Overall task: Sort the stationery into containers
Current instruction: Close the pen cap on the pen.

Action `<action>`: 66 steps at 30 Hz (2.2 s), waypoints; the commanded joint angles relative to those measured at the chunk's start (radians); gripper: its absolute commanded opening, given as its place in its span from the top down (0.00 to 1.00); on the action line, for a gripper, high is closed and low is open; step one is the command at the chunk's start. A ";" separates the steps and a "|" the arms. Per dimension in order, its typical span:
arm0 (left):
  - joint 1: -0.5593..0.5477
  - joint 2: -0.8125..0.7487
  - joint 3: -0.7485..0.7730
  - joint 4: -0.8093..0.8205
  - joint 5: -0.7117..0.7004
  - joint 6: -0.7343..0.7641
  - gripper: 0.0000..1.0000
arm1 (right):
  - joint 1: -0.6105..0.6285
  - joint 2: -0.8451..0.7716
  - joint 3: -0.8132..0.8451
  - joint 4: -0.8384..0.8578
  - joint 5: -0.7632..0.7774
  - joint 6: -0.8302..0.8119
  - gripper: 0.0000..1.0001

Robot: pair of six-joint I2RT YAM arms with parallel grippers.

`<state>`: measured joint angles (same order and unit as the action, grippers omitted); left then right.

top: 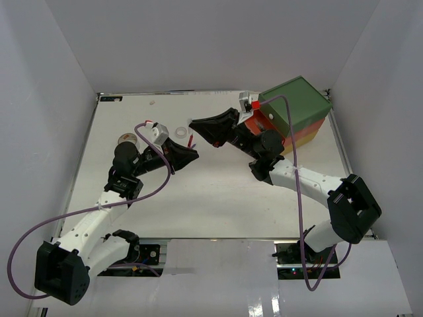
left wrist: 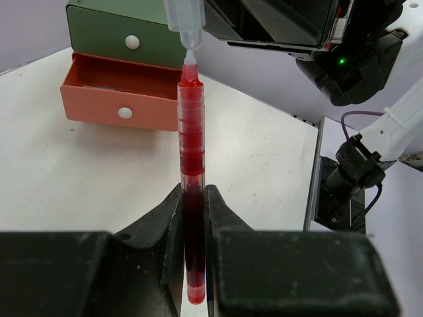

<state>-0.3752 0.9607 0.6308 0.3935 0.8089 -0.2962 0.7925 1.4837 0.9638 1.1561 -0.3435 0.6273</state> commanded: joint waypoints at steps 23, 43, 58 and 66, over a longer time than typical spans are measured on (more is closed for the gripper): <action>-0.007 -0.040 -0.003 0.110 0.007 -0.052 1.00 | 0.002 -0.036 -0.010 0.088 0.003 -0.008 0.92; -0.040 0.024 0.001 0.275 -0.036 -0.132 1.00 | 0.002 -0.037 -0.043 0.155 -0.018 0.006 0.91; -0.059 0.069 0.015 0.357 -0.039 -0.132 1.00 | 0.004 -0.049 -0.060 0.143 -0.014 -0.008 0.78; -0.060 0.070 0.012 0.357 -0.043 -0.129 1.00 | 0.004 -0.105 -0.096 0.091 -0.006 -0.055 0.45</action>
<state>-0.4297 1.0397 0.6163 0.7193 0.7700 -0.4274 0.7933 1.4303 0.8761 1.2369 -0.3557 0.6106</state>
